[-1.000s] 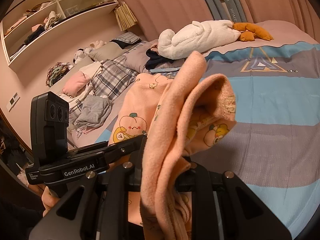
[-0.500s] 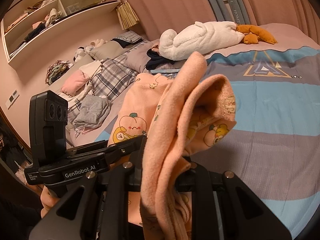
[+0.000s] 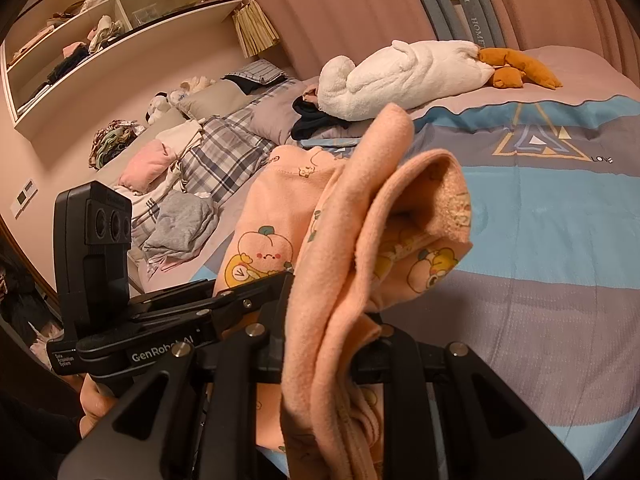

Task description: Fold small clothes

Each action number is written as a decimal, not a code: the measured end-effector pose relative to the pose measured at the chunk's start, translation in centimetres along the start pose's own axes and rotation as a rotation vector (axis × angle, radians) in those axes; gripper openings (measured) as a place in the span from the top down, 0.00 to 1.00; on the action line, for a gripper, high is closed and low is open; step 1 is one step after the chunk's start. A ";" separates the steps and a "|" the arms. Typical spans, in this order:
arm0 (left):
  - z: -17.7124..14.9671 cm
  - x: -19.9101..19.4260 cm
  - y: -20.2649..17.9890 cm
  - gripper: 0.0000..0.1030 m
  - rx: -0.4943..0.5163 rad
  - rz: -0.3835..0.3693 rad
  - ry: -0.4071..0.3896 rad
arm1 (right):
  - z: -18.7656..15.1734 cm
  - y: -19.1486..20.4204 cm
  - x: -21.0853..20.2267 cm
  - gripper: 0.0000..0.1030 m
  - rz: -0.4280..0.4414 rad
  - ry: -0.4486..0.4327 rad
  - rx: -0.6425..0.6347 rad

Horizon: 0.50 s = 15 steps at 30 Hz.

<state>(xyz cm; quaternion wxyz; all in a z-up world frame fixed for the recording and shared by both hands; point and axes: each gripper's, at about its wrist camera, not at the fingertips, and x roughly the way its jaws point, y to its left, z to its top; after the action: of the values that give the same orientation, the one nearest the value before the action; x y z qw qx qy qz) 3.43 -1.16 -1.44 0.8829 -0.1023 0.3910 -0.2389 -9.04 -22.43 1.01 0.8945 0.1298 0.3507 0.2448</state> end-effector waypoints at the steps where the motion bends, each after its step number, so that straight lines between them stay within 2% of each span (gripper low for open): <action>1: 0.0 0.0 0.0 0.77 -0.001 0.001 0.000 | 0.1 0.1 0.2 0.79 0.000 0.000 0.000; 15: 0.2 0.1 -0.1 0.77 0.004 0.016 -0.007 | 1.1 0.5 2.2 0.79 -0.007 0.004 -0.014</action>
<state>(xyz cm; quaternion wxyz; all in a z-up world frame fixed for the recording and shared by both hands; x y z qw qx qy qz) 3.61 -1.27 -1.28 0.8863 -0.0980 0.3883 -0.2324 -7.07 -20.93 0.75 0.8956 0.1219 0.3512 0.2441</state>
